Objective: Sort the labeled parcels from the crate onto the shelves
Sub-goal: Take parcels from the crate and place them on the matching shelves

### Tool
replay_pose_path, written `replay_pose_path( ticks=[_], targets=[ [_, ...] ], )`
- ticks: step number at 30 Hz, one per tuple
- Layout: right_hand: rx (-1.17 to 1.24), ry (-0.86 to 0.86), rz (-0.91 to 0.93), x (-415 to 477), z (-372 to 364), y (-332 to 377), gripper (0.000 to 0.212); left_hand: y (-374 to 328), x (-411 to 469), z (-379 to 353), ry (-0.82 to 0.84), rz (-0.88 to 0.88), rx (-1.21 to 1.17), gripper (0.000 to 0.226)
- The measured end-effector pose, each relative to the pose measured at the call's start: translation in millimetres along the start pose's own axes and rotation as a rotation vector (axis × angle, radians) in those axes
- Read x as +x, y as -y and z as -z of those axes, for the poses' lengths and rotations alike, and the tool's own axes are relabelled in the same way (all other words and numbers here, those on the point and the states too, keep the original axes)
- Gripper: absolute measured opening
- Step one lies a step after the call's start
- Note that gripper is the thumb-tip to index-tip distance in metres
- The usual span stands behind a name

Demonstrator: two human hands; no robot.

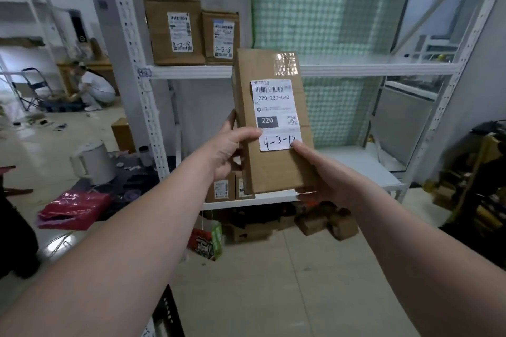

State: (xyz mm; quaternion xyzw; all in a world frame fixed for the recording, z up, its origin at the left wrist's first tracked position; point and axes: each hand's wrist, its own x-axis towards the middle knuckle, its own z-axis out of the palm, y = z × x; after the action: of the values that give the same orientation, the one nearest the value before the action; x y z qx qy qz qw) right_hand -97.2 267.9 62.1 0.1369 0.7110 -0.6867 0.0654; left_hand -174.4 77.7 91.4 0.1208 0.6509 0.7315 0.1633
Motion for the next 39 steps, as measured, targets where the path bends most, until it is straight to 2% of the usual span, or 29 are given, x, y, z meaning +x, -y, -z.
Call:
replay_pose_path(
  ticks=[2, 4, 6, 8, 15, 22, 27, 35, 39],
  targets=[
    [0.004, 0.001, -0.023, 5.5, 7.0, 4.3, 0.087, -0.3, 7.8, -6.8, -0.005, 0.018, 0.012, 0.066],
    [0.0, 0.018, -0.05, 10.1, 14.6, 6.6, 0.065, 1.4, 15.8, -11.7, 0.013, 0.039, 0.045, 0.062],
    [0.0, 0.013, -0.073, 17.4, 22.2, 6.4, 0.052, 4.0, 23.8, -14.6, 0.05, 0.064, 0.093, 0.067],
    [-0.005, 0.001, -0.084, 25.9, 27.4, 6.1, 0.048, 5.7, 33.9, -15.7, 0.083, 0.085, 0.132, 0.076],
    [-0.044, -0.011, -0.073, 79.8, 41.7, 10.2, 0.052, 12.7, 96.2, -12.5, 0.153, 0.143, 0.243, 0.105],
    [-0.229, -0.077, -0.016, 167.2, 57.1, 7.0, 0.043, 41.8, 178.8, 2.9, 0.152, 0.152, 0.309, 0.115],
    [-0.271, -0.109, -0.053, 231.4, 58.1, -2.1, 0.051, 58.4, 228.7, 20.2, 0.167, 0.191, 0.359, 0.107],
    [-0.178, -0.136, -0.106, 299.5, 61.2, -34.5, 0.042, 101.1, 295.2, 32.8, 0.149, 0.292, 0.383, 0.104],
    [-0.209, -0.156, -0.116, 332.6, 77.8, -48.8, 0.051, 122.8, 327.4, 26.0, 0.166, 0.346, 0.416, 0.096]
  ],
)
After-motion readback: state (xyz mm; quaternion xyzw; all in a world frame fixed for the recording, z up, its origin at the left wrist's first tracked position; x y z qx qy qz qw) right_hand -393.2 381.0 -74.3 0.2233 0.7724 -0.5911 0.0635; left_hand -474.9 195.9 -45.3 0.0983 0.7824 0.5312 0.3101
